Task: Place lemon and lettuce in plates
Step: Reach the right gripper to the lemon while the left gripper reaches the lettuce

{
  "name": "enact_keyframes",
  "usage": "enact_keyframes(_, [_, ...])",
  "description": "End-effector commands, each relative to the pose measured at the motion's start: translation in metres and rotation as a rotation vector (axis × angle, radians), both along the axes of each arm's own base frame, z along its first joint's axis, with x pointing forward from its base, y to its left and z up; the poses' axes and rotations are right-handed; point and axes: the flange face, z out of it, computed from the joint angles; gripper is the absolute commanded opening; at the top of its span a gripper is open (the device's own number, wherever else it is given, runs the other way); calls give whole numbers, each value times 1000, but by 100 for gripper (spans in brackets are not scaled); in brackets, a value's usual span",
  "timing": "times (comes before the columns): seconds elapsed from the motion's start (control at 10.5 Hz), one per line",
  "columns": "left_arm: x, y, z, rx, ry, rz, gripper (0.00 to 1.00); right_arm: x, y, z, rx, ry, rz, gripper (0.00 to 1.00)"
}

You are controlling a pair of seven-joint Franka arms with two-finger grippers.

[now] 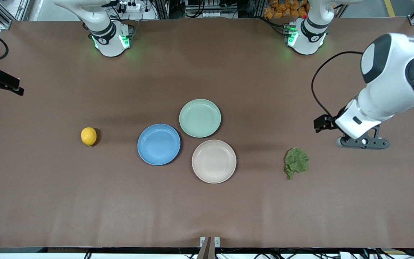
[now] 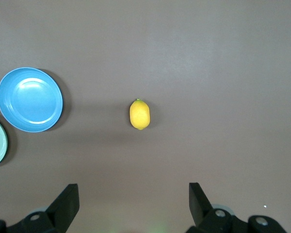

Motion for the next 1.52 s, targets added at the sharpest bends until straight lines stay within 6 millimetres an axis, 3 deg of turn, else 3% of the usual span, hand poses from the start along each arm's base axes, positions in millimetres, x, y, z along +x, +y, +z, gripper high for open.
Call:
enact_keyframes(0.0, [15,-5,-25,8,4,28,100,4,1,-38,-6,-5,-2,100])
enact_keyframes(0.38, [43,-9,-88,9,31,27,100,16,7,-124,-10,-21,11,100])
enact_keyframes(0.57, [54,-16,-114,13,49,20,100,20,10,-180,-14,-10,18,100])
enact_keyframes(0.95, [74,-20,-157,2,21,22,100,12,10,-270,-23,-60,25,100])
enact_keyframes(1.14, [78,-23,-183,2,13,17,100,6,12,-312,-29,-77,30,100])
enact_keyframes(1.43, [71,-25,-205,29,38,-8,100,4,13,-356,-34,-42,36,100])
